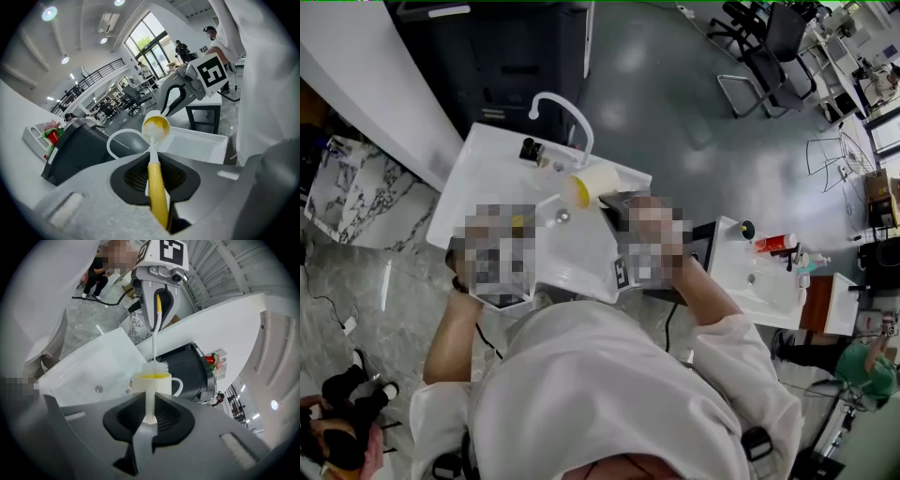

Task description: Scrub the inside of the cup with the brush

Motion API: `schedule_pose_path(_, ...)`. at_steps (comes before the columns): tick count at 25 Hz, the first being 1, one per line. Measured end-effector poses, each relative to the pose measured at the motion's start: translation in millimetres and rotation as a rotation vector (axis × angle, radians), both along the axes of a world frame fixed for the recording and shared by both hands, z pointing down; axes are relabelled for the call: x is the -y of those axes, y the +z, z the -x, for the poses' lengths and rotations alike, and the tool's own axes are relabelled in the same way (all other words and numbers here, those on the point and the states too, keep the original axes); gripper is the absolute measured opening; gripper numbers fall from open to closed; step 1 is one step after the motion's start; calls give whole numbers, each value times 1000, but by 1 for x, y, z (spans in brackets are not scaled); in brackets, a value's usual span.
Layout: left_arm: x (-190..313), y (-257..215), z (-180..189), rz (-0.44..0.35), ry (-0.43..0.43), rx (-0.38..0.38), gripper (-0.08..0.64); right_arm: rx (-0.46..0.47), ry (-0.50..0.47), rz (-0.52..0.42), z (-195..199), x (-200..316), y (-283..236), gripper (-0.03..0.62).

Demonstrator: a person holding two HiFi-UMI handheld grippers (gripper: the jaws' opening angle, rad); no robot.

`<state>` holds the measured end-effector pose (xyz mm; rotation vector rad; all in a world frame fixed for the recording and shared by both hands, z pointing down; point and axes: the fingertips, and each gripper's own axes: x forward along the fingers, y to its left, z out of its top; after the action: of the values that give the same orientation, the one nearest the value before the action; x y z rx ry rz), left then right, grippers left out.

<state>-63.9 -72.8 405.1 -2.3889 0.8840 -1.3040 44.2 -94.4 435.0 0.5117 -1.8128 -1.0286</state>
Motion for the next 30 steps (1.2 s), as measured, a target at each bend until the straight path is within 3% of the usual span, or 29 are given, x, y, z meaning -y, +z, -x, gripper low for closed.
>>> schedule_pose_path(10, -12, 11, -8, 41, 10, -37, 38, 7, 6, -29, -9, -1, -18, 43)
schedule_pose_path(16, -18, 4, -21, 0, 44, -53, 40, -13, 4, -11, -10, 1, -7, 43)
schedule_pose_path(22, -10, -3, -12, -22, 22, -37, 38, -18, -13, 3, -6, -4, -2, 43)
schedule_pose_path(30, -7, 11, -3, 34, -4, -69, 38, 0, -23, -19, -11, -11, -15, 43)
